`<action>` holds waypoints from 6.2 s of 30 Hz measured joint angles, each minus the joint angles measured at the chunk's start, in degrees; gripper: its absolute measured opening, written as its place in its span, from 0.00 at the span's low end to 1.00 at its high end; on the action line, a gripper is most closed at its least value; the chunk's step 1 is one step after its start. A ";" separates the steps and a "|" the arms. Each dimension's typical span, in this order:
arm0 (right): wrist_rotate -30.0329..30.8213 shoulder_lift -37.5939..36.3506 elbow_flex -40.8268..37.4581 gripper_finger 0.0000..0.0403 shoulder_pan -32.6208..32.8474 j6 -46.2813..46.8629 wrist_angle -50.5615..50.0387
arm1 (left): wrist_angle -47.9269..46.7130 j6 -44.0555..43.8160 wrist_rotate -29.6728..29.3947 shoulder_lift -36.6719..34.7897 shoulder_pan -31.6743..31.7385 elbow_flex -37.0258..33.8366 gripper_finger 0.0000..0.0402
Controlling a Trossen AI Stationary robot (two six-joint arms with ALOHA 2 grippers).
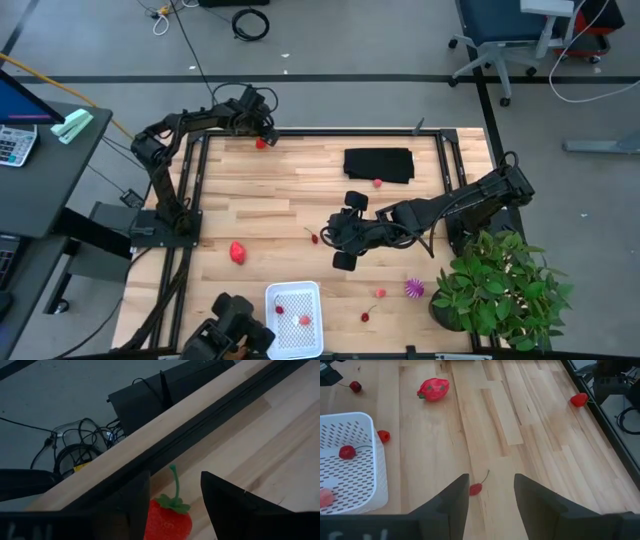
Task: Pick and placing Produce into tupperware
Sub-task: Put the strawberry into the white basket, then put the dragon fruit into the white basket
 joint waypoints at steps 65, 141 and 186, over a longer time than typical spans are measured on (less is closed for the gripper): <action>0.00 0.02 0.00 0.41 -0.15 -0.13 -0.17 | 1.84 1.46 8.91 4.15 2.82 0.04 0.27; 0.00 0.04 0.00 0.41 0.02 3.58 0.03 | 2.59 -30.64 -8.26 -12.91 -86.18 -2.05 0.01; 0.00 0.04 0.00 0.41 0.02 5.46 -0.17 | 13.96 -31.09 0.21 -1.40 -85.26 1.90 0.24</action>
